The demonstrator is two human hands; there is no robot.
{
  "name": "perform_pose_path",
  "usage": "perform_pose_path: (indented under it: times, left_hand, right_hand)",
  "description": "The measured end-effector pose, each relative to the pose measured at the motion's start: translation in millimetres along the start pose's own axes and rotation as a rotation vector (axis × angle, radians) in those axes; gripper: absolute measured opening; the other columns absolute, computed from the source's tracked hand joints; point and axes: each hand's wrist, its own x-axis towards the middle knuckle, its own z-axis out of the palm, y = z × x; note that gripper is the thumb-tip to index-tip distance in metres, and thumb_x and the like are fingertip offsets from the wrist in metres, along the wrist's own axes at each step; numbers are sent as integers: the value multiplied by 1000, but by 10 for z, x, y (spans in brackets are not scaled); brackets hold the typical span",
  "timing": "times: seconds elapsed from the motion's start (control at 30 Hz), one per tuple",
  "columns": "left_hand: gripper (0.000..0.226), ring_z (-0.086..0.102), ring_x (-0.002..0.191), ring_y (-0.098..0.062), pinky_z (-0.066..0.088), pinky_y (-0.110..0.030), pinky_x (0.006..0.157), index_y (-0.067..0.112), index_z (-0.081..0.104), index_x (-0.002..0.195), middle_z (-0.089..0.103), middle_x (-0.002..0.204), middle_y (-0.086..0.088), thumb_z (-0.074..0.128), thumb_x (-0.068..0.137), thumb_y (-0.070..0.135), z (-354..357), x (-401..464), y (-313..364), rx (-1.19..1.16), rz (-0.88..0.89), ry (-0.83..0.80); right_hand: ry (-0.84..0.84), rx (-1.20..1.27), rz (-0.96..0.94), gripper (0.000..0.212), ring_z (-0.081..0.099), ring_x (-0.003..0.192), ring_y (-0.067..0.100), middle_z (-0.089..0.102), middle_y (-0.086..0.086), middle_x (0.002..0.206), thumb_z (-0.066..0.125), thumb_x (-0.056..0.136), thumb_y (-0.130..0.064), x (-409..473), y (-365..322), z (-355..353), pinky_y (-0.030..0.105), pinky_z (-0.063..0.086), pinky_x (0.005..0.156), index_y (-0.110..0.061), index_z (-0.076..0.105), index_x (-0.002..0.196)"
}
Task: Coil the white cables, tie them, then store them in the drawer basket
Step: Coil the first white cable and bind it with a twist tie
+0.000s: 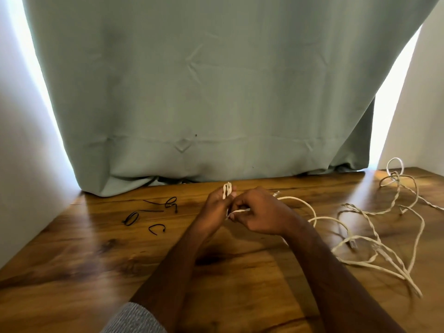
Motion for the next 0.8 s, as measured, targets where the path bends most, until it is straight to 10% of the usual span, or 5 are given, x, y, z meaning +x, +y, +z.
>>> perform_pose_path:
  times: [0.3,0.47,0.8]
  left_hand:
    - [66,19,35,-9,15,-23,43,17,45,63,30,48,1,24,94,71,-27,-132,81,-61,-225,-298]
    - [31,21,34,-2,9,-20,38,7,61,85,32,49,5,68,88,37,-207,-150,8,-95,-162,-454]
    - [26,22,35,-4,9,-21,39,8,65,87,29,52,2,55,99,28,-205,-122,18,-49,-226,-468]
  right_hand:
    - [217,133,23,15,67,75,7,73,-8,82,80,83,-31,-56,127,-120,38,56,70,-18,75,87]
    - [173,194,29,16,66,75,5,70,-7,86,73,91,-16,-62,155,-117,16,50,61,-15,73,107]
    - [202,60,-54,15,64,88,-3,74,-5,100,66,96,-15,-48,208,-94,7,44,76,-14,75,108]
